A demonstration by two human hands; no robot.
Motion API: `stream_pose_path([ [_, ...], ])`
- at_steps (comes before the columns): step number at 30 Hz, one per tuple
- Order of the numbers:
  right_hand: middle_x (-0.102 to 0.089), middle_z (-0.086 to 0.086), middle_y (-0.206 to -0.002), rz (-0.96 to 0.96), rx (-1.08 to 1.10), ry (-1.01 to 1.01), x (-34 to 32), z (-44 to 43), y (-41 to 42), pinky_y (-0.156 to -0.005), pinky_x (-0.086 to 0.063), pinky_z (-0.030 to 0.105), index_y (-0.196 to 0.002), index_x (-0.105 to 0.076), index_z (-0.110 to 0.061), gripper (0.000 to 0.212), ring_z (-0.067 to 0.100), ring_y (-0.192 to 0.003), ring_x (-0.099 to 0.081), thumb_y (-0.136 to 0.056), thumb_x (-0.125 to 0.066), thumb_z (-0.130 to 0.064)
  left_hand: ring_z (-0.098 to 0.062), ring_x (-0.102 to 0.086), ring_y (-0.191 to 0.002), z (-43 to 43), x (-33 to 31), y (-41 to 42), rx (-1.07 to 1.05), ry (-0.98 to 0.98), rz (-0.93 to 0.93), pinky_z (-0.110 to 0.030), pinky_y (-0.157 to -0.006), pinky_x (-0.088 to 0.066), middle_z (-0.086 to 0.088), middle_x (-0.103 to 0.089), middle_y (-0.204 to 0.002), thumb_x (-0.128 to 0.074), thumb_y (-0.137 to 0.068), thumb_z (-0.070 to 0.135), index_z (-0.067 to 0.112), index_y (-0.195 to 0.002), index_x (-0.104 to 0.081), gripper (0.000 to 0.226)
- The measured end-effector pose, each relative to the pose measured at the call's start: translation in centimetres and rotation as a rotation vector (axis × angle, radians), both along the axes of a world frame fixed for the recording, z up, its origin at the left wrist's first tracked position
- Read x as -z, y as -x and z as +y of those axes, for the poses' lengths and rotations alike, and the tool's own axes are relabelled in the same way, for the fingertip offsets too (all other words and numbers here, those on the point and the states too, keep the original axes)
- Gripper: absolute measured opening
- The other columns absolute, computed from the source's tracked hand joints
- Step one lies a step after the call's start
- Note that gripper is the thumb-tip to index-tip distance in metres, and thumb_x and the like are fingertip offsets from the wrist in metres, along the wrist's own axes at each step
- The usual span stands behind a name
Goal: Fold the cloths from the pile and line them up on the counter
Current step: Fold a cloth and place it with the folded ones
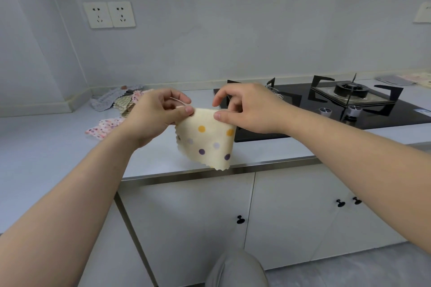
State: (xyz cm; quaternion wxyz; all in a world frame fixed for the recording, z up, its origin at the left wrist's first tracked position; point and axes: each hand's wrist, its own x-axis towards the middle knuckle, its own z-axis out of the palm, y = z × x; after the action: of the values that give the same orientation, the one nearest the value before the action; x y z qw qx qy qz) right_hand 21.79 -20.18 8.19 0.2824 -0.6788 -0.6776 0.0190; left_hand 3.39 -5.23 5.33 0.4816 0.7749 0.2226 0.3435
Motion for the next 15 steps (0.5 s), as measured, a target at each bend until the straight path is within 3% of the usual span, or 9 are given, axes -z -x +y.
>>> stream_pose_path([
  [3,-0.07,-0.008,-0.072,-0.03,0.0,-0.019,0.2,-1.8,-0.2,-0.066,-0.038,0.012,-0.11,-0.058,-0.033,0.023,0.004,-0.076,-0.059,-0.09,-0.068,-0.034,-0.007,-0.066,-0.077,-1.3,-0.8,0.2,0.021,-0.214,0.135,-0.021,-0.077,-0.054,0.009,-0.072,-0.085,-0.075,-0.087,0.014,0.022,-0.111,-0.073,0.025],
  [5,-0.068,-0.008,-0.074,-0.059,-0.016,-0.035,0.5,-3.3,-0.5,-0.071,-0.042,0.018,-0.118,-0.053,-0.034,0.033,0.006,-0.076,-0.057,-0.089,-0.069,-0.031,-0.001,-0.065,-0.079,-2.8,-1.1,0.0,0.026,-0.396,0.288,-0.016,-0.075,-0.052,0.018,-0.072,-0.084,-0.074,-0.088,0.016,0.027,-0.104,-0.075,0.02],
  [7,-0.064,-0.011,-0.078,-0.093,-0.015,-0.035,0.8,-5.0,-0.9,-0.073,-0.043,0.024,-0.124,-0.05,-0.035,0.04,0.006,-0.077,-0.055,-0.089,-0.069,-0.031,-0.001,-0.063,-0.083,-4.5,-0.9,-0.7,0.001,-0.529,0.393,-0.018,-0.074,-0.05,0.015,-0.071,-0.087,-0.072,-0.088,0.018,0.029,-0.097,-0.075,0.014],
  [11,-0.06,-0.015,-0.085,-0.282,0.075,0.018,0.4,-8.8,-1.6,-0.07,-0.037,0.026,-0.121,-0.052,-0.039,0.03,-0.002,-0.078,-0.051,-0.093,-0.059,-0.047,-0.008,-0.061,-0.084,-7.8,0.0,-2.9,0.055,-0.473,0.443,-0.021,-0.074,-0.048,0.008,-0.068,-0.089,-0.067,-0.09,0.018,0.027,-0.09,-0.066,0.009],
  [13,-0.063,-0.011,-0.085,-0.502,0.156,0.079,-0.3,-10.3,-1.7,-0.07,-0.04,0.031,-0.117,-0.053,-0.039,0.03,0.009,-0.084,-0.056,-0.094,-0.049,-0.056,-0.01,-0.059,-0.079,-9.7,1.0,-4.3,0.135,-0.375,0.433,-0.017,-0.068,-0.045,0.004,-0.068,-0.089,-0.068,-0.09,0.015,0.023,-0.089,-0.064,0.008],
  [15,-0.065,-0.008,-0.088,-0.588,0.174,0.179,-1.2,-11.5,-1.3,-0.073,-0.046,0.034,-0.115,-0.053,-0.039,0.03,0.018,-0.091,-0.058,-0.094,-0.046,-0.058,-0.01,-0.057,-0.074,-11.7,2.7,-5.6,0.208,-0.185,0.375,-0.013,-0.064,-0.045,0.0,-0.065,-0.084,-0.067,-0.091,0.01,0.015,-0.089,-0.064,0.006],
])
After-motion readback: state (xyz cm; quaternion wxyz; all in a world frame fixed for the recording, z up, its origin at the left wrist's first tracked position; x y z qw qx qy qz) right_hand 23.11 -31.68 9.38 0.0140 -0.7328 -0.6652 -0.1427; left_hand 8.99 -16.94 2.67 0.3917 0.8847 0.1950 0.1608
